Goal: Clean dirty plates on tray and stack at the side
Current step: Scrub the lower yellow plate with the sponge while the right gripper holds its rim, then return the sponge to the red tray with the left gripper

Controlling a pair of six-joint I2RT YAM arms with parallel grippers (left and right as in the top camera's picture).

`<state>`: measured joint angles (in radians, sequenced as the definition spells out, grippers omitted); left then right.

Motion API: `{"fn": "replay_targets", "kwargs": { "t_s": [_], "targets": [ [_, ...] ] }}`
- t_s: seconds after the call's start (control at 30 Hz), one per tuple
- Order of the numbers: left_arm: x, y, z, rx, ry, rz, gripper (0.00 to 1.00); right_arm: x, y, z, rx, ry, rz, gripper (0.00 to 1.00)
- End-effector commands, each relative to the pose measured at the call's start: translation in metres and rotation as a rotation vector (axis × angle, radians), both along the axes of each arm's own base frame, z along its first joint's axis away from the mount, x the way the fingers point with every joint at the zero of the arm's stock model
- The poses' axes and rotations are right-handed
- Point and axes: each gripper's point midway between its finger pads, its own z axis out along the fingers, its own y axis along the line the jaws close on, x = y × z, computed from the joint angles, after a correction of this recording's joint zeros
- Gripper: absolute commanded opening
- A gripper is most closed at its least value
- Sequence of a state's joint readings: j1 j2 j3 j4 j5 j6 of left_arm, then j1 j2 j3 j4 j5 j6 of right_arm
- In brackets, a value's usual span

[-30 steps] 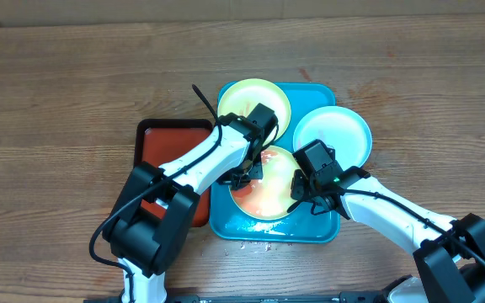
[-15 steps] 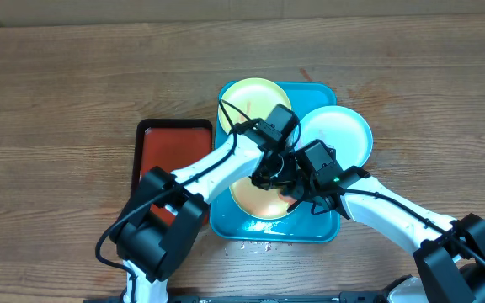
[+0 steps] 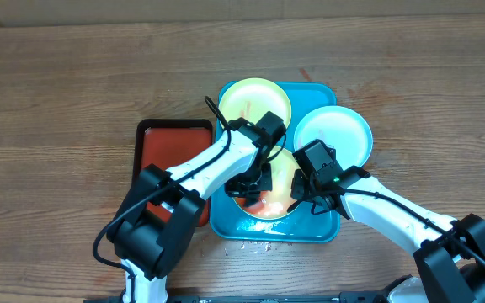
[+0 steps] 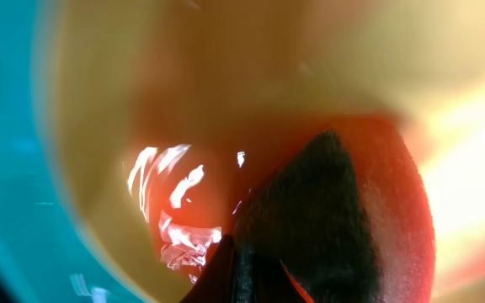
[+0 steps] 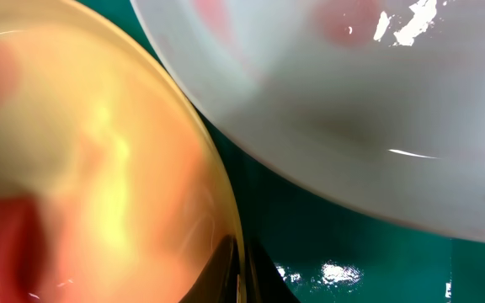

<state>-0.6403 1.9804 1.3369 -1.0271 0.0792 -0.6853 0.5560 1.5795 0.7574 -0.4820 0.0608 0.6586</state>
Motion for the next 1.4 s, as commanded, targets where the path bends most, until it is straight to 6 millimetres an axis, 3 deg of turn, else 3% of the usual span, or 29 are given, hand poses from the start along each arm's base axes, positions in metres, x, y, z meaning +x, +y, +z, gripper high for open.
{"fn": "replay_targets", "kwargs": {
  "t_s": [0.0, 0.17, 0.3, 0.43, 0.53, 0.67, 0.8, 0.9, 1.03, 1.17, 1.2, 1.27, 1.3, 1.37],
  "targets": [
    [0.028, 0.035, 0.015, 0.153, -0.151, 0.034, 0.04, -0.004, -0.016, -0.010, -0.071, 0.015, -0.012, 0.04],
    [0.032, 0.020, 0.051, 0.030, -0.221, 0.029, 0.04, -0.004, -0.016, -0.010, -0.071, 0.016, -0.012, 0.04],
    [0.032, 0.012, 0.105, -0.142, -0.302, 0.016, 0.04, -0.006, -0.017, -0.010, -0.074, 0.021, -0.012, 0.04],
    [0.037, 0.049, 0.156, -0.161, -0.437, 0.051, 0.04, -0.007, -0.017, -0.010, -0.076, 0.025, -0.012, 0.04],
    [0.037, 0.097, 0.172, -0.055, -0.489, 0.134, 0.04, -0.006, -0.017, -0.010, -0.075, 0.024, -0.012, 0.04],
    [0.033, 0.139, 0.155, 0.071, -0.444, 0.183, 0.04, -0.006, -0.017, -0.010, -0.074, 0.021, -0.013, 0.04],
    [0.031, 0.162, 0.108, 0.155, -0.392, 0.223, 0.04, -0.006, -0.017, -0.010, -0.074, 0.021, -0.012, 0.04],
    [0.031, 0.170, 0.065, 0.177, -0.347, 0.241, 0.04, -0.006, -0.017, -0.010, -0.074, 0.022, -0.012, 0.04],
    [0.032, 0.170, 0.025, 0.160, -0.286, 0.259, 0.04, -0.006, -0.017, -0.010, -0.074, 0.022, -0.012, 0.04],
    [0.036, 0.156, 0.017, 0.071, -0.248, 0.241, 0.06, -0.006, -0.017, -0.010, -0.076, 0.024, -0.012, 0.04],
    [0.037, 0.154, 0.020, 0.056, -0.249, 0.238, 0.14, -0.007, -0.017, -0.010, -0.077, 0.025, -0.012, 0.04],
    [0.040, 0.152, 0.031, 0.034, -0.255, 0.246, 0.47, -0.008, -0.018, -0.009, -0.081, 0.032, -0.011, 0.04],
    [0.042, 0.153, 0.039, 0.028, -0.263, 0.253, 0.56, -0.008, -0.018, -0.007, -0.085, 0.037, -0.007, 0.04],
    [0.044, 0.156, 0.061, 0.017, -0.283, 0.264, 0.62, -0.007, -0.017, 0.005, -0.099, 0.042, 0.026, 0.04]
  ]
}}
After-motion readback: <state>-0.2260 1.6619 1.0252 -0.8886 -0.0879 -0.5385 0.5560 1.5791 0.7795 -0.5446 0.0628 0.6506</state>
